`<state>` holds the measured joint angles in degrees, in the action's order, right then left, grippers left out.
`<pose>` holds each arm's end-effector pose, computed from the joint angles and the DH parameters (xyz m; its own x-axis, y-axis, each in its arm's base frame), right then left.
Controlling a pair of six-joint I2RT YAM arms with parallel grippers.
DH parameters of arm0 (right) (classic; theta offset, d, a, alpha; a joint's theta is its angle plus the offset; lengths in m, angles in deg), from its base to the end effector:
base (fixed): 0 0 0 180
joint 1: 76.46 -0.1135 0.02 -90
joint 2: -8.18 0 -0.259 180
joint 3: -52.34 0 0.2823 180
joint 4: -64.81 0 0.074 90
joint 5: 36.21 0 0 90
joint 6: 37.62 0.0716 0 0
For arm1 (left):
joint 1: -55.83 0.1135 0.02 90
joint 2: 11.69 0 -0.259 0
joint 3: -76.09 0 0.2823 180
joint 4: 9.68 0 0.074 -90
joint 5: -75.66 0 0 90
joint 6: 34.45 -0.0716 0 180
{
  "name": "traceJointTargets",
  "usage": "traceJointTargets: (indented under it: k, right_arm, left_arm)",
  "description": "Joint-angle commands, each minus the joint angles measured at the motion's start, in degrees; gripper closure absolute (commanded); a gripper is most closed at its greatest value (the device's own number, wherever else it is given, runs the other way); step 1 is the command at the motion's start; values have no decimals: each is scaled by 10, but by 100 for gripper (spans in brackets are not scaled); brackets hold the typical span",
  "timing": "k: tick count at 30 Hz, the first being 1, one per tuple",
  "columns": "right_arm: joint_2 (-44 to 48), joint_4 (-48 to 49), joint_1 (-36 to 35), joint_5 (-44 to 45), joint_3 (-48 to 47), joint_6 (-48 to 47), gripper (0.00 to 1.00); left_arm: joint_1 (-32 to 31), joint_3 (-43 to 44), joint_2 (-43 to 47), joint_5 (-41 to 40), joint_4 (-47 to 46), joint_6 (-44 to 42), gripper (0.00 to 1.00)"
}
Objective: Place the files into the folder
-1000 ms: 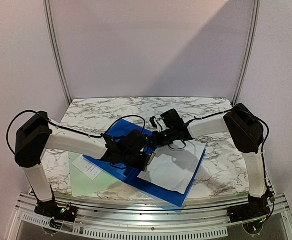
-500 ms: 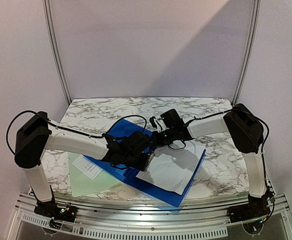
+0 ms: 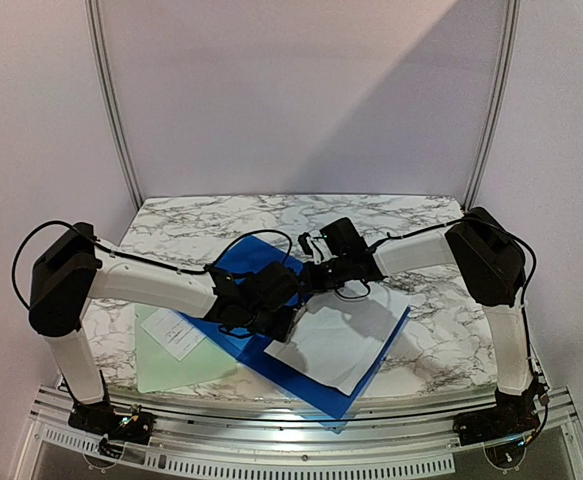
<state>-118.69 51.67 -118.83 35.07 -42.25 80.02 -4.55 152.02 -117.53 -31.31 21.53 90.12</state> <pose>0.3640 0.3631 0.0689 -0.8395 -0.1710 -0.5158 -0.4687 0.7081 0.5281 0.2179 -0.3411 0.0971 -0.7886 0.2890 -0.5427 0.3817 0.9221 -0.0636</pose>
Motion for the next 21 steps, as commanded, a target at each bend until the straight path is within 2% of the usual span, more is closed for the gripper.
traceJointTargets:
  k: [1,6,21]
  right_arm:
    - [-58,-119,-1,38,28,-6,100]
    - [-56,-112,-1,30,31,-9,100]
    - [-54,-106,-1,21,31,-11,100]
  left_arm:
    - [-3,-3,-7,-5,72,2,100]
    - [-3,-1,-6,-5,73,0,99]
    - [-3,1,4,-2,79,-2,79]
